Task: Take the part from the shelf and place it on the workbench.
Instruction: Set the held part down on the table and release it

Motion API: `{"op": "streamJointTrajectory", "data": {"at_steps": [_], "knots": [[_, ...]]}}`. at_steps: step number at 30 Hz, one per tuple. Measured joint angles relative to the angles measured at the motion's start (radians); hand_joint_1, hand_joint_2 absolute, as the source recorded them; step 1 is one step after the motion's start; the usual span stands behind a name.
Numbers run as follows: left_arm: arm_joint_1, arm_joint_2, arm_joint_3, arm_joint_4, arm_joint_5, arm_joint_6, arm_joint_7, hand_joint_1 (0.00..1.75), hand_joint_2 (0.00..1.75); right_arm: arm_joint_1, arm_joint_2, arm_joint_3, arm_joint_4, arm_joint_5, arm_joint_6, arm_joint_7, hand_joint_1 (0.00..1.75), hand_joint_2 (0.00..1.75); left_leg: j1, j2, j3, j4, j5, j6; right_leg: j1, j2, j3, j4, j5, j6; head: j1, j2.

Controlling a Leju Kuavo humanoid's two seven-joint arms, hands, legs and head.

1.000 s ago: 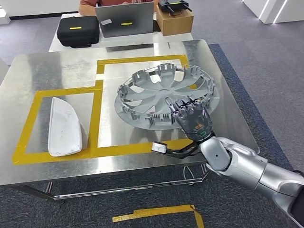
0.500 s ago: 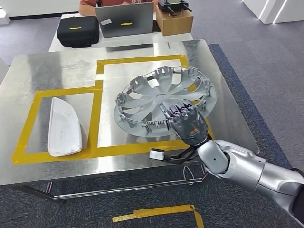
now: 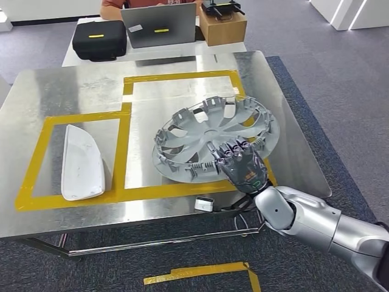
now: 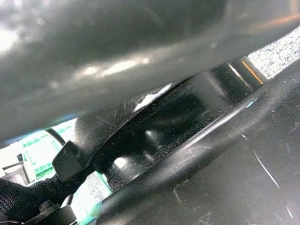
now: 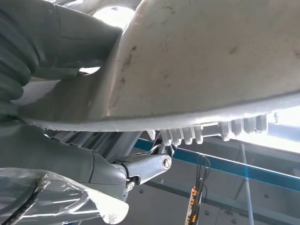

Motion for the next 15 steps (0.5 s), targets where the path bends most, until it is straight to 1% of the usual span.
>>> {"op": "streamJointTrajectory", "data": {"at_steps": [4, 15], "knots": [[0.0, 0.0, -0.005, 0.0, 0.0, 0.0, 0.0, 0.0, 1.75, 0.002, -0.001, 0.0, 0.0, 0.0, 0.0, 0.0, 0.0, 0.0, 0.0, 0.0, 0.0, 0.0, 0.0, 0.0, 0.0, 0.0, 0.0, 0.0, 0.0, 0.0, 0.0, 0.0], [-0.002, 0.0, -0.01, 0.0, 0.004, 0.002, 0.0, 0.0, 1.75, 0.001, -0.001, 0.0, 0.005, 0.001, 0.0, 0.002, 0.0, 0.0, 0.0, 0.0, 0.0, 0.0, 0.0, 0.0, 0.0, 0.0, 0.0, 0.0, 0.0, 0.0, 0.0, 0.0]]}}
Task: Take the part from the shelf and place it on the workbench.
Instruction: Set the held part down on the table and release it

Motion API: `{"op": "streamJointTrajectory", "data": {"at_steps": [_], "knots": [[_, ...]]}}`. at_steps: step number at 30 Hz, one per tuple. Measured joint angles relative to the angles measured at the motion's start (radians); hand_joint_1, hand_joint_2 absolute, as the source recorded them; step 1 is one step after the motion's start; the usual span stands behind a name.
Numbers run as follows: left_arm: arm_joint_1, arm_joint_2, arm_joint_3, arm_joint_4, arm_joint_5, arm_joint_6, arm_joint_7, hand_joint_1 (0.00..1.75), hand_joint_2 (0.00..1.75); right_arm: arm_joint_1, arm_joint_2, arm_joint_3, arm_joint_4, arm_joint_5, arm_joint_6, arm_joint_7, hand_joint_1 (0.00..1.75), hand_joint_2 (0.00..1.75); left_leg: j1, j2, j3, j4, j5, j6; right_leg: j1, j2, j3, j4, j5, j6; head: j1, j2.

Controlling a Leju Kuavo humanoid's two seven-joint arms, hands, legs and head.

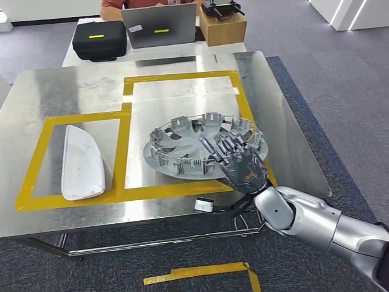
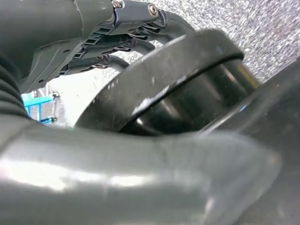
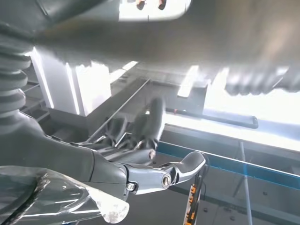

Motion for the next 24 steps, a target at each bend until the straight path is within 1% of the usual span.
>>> {"op": "streamJointTrajectory", "data": {"at_steps": [3, 7, 15, 24], "knots": [[-0.005, 0.001, 0.0, 0.0, 0.004, 0.0, -0.001, 0.0, 1.75, 0.0, 0.0, 0.0, 0.002, 0.0, 0.0, 0.0, 0.0, 0.0, 0.0, 0.0, 0.0, 0.0, 0.0, 0.0, 0.0, 0.0, 0.0, 0.0, 0.0, 0.0, 0.0, 0.0], [-0.011, 0.002, 0.0, 0.0, 0.008, -0.001, -0.003, 0.0, 0.0, 0.0, 0.0, 0.0, 0.005, 0.0, 0.0, 0.0, 0.0, 0.0, 0.0, 0.0, 0.0, 0.0, 0.0, 0.0, 0.0, 0.0, 0.0, 0.0, 0.0, 0.0, 0.0, 0.0], [-0.003, 0.001, 0.0, 0.0, 0.008, -0.002, -0.008, 0.0, 0.0, 0.012, -0.002, -0.013, 0.005, 0.0, 0.0, -0.002, 0.0, 0.0, 0.0, 0.0, 0.0, 0.001, 0.0, 0.0, 0.0, 0.0, 0.0, 0.0, 0.0, 0.0, 0.0, 0.0], [0.001, 0.001, 0.0, 0.0, 0.008, -0.002, -0.009, 0.0, 0.0, 0.041, -0.015, -0.085, -0.008, 0.0, 0.0, -0.011, 0.0, 0.0, 0.0, 0.0, 0.0, 0.001, 0.0, 0.0, 0.0, 0.0, 0.0, 0.0, 0.0, 0.0, 0.0, 0.0]]}}
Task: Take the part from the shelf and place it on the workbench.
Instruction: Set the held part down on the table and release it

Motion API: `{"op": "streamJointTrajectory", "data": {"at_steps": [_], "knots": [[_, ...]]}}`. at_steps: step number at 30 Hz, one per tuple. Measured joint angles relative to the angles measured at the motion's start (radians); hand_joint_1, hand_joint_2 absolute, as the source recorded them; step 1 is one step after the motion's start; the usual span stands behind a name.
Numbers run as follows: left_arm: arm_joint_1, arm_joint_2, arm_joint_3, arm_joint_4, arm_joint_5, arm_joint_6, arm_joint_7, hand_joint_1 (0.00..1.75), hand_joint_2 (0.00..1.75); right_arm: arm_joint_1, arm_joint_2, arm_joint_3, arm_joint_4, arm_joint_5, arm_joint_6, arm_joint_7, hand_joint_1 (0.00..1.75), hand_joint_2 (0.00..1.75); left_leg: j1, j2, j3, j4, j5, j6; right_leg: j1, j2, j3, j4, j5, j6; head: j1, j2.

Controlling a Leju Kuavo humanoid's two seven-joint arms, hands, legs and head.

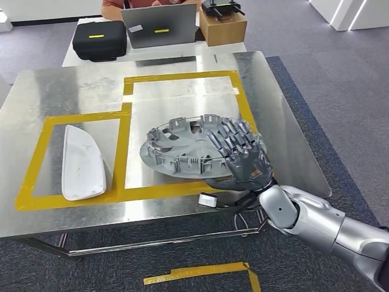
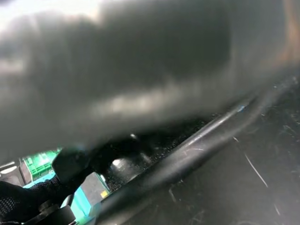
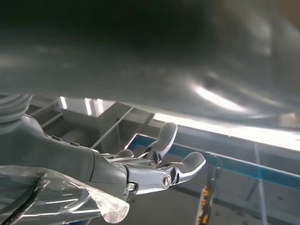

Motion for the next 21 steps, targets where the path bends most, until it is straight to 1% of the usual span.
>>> {"op": "streamJointTrajectory", "data": {"at_steps": [7, 9, 11, 14, 16, 18, 20, 21], "knots": [[0.002, 0.0, 0.0, 0.0, 0.0, 0.0, -0.001, 0.0, 0.0, 0.018, -0.031, -0.099, -0.037, 0.0, 0.0, -0.036, 0.0, 0.0, 0.0, 0.0, 0.0, 0.001, 0.0, 0.0, 0.0, 0.0, 0.0, 0.0, 0.0, 0.0, 0.0, 0.0], [0.002, 0.0, 0.0, 0.0, 0.002, 0.0, -0.002, 0.0, 0.0, 0.039, -0.039, -0.141, -0.052, 0.0, 0.0, -0.065, 0.0, 0.0, 0.0, 0.0, 0.0, 0.001, 0.0, 0.0, 0.0, -0.001, 0.0, 0.0, 0.0, 0.0, 0.0, 0.0], [0.003, 0.0, 0.0, 0.0, 0.003, 0.0, -0.003, 0.0, 0.0, 0.075, -0.046, -0.203, -0.07, 0.0, 0.0, -0.112, 0.0, 0.0, 0.0, 0.0, 0.0, 0.001, 0.0, 0.0, 0.0, -0.001, 0.0, 0.0, 0.0, 0.0, 0.0, 0.0], [0.003, 0.0, 0.001, 0.0, 0.007, 0.0, -0.003, 0.0, 0.0, 0.16, -0.049, -0.344, -0.111, 0.0, 0.0, -0.226, 0.0, 0.0, 0.0, -0.001, -0.001, 0.001, -0.001, 0.001, 0.0, -0.001, 0.0, 0.0, 0.0, 0.0, 0.0, 0.0], [0.003, 0.0, 0.001, 0.0, 0.01, 0.0, -0.003, 0.0, 0.0, 0.231, -0.038, -0.467, -0.147, 0.0, 0.0, -0.335, 0.0, 0.0, 0.0, -0.001, -0.001, 0.001, -0.001, 0.001, 0.0, -0.002, 0.0, 0.0, 0.0, 0.0, 0.0, 0.0], [0.004, 0.0, 0.002, 0.0, 0.011, 0.0, -0.003, 0.0, 0.0, 0.308, -0.002, -0.609, -0.185, 0.0, 0.0, -0.484, 0.0, 0.0, 0.0, -0.002, -0.002, 0.001, -0.001, 0.001, 0.0, -0.002, 0.0, 0.0, 0.0, 0.0, 0.0, 0.0], [0.005, 0.0, 0.002, 0.0, 0.012, 0.0, -0.003, 0.0, 0.0, 0.378, 0.055, -0.753, -0.219, 0.0, 0.0, -0.636, 0.0, 0.0, 0.0, -0.002, -0.002, 0.001, -0.001, 0.001, 0.0, -0.002, 0.0, 0.0, 0.0, 0.0, 0.0, 0.0], [0.005, 0.0, 0.002, 0.0, 0.013, 0.0, -0.004, 0.0, 0.0, 0.406, 0.084, -0.817, -0.235, 0.0, 0.0, -0.692, 0.0, 0.0, 0.0, -0.002, -0.002, 0.001, -0.001, 0.001, 0.0, -0.003, 0.0, 0.0, 0.0, 0.0, 0.0, 0.0]]}}
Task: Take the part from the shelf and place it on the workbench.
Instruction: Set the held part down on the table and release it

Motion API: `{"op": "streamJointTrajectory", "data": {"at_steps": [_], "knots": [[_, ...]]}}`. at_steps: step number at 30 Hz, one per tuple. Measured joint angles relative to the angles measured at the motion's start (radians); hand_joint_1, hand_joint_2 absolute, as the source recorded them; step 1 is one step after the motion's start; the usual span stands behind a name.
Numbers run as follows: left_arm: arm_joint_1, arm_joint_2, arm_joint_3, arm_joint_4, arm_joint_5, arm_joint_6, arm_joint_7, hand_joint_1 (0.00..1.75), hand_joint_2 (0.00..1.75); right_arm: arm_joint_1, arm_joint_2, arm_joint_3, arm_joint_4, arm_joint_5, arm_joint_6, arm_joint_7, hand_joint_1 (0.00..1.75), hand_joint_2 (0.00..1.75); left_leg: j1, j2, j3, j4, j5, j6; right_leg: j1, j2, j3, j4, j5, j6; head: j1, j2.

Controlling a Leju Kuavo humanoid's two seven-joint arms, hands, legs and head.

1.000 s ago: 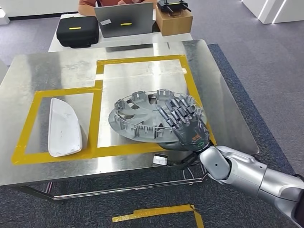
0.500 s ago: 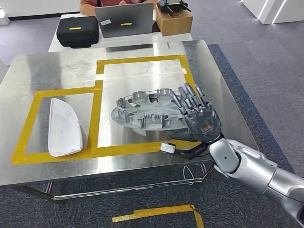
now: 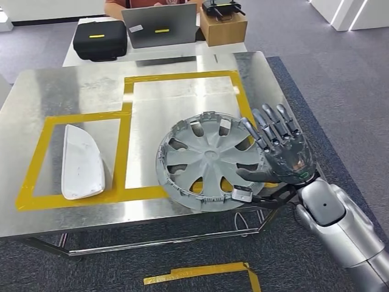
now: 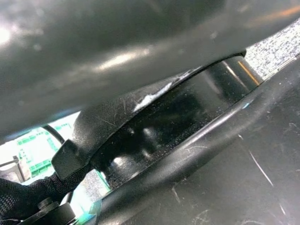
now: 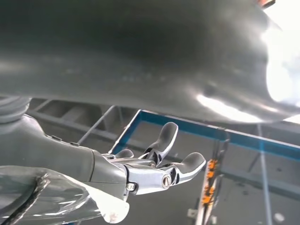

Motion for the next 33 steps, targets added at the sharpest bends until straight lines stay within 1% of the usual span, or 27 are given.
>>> {"op": "streamJointTrajectory", "data": {"at_steps": [2, 5, 7, 10, 14, 22, 33], "knots": [[0.001, 0.0, 0.0, 0.0, 0.001, 0.0, -0.001, 0.0, 0.0, 0.041, 0.052, -0.109, -0.026, 0.0, 0.0, -0.069, 0.0, 0.0, 0.0, 0.0, 0.0, 0.0, 0.0, 0.0, 0.0, 0.0, 0.0, 0.0, 0.0, 0.0, 0.0, 0.0], [0.001, 0.0, 0.0, 0.0, 0.004, 0.0, -0.002, 0.0, 0.0, 0.081, 0.114, -0.226, -0.056, 0.0, 0.0, -0.12, 0.0, 0.0, 0.0, 0.0, 0.0, 0.0, 0.0, 0.0, 0.0, 0.001, 0.0, 0.0, 0.0, 0.0, 0.0, 0.0], [0.001, -0.001, 0.0, 0.0, 0.005, 0.0, -0.002, 0.0, 0.0, 0.097, 0.143, -0.278, -0.071, 0.0, 0.0, -0.137, 0.0, 0.0, 0.0, 0.0, 0.0, 0.0, 0.0, 0.0, 0.0, 0.001, 0.0, 0.0, 0.0, 0.0, 0.0, 0.0], [0.001, -0.001, 0.0, 0.0, 0.005, 0.0, -0.002, 0.0, 0.0, 0.111, 0.168, -0.327, -0.086, 0.0, 0.0, -0.145, 0.0, 0.0, 0.0, 0.0, 0.0, 0.0, 0.0, 0.0, 0.0, 0.001, 0.0, 0.0, 0.0, 0.0, 0.0, 0.0], [0.0, -0.001, 0.001, 0.0, 0.005, 0.0, -0.002, 0.0, 0.0, 0.122, 0.188, -0.358, -0.096, 0.0, 0.0, -0.147, 0.0, 0.0, 0.0, 0.0, 0.0, 0.001, 0.0, 0.0, 0.0, 0.001, 0.0, 0.0, 0.0, 0.0, 0.0, 0.0], [0.0, -0.001, 0.005, 0.0, 0.005, 0.001, -0.003, 0.0, 0.0, 0.126, 0.216, -0.389, -0.107, 0.0, 0.0, -0.165, 0.0, 0.0, 0.0, 0.0, 0.0, 0.001, 0.0, 0.0, 0.0, 0.001, 0.0, 0.0, 0.0, 0.0, 0.0, 0.0], [0.0, -0.002, 0.006, 0.0, 0.005, 0.0, -0.017, 0.0, 0.0, 0.128, 0.232, -0.401, -0.108, 0.0, 0.0, -0.195, 0.0, 0.0, 0.0, 0.0, 0.0, 0.001, 0.0, 0.0, 0.0, 0.001, 0.0, 0.0, 0.0, 0.0, 0.0, 0.0]]}}
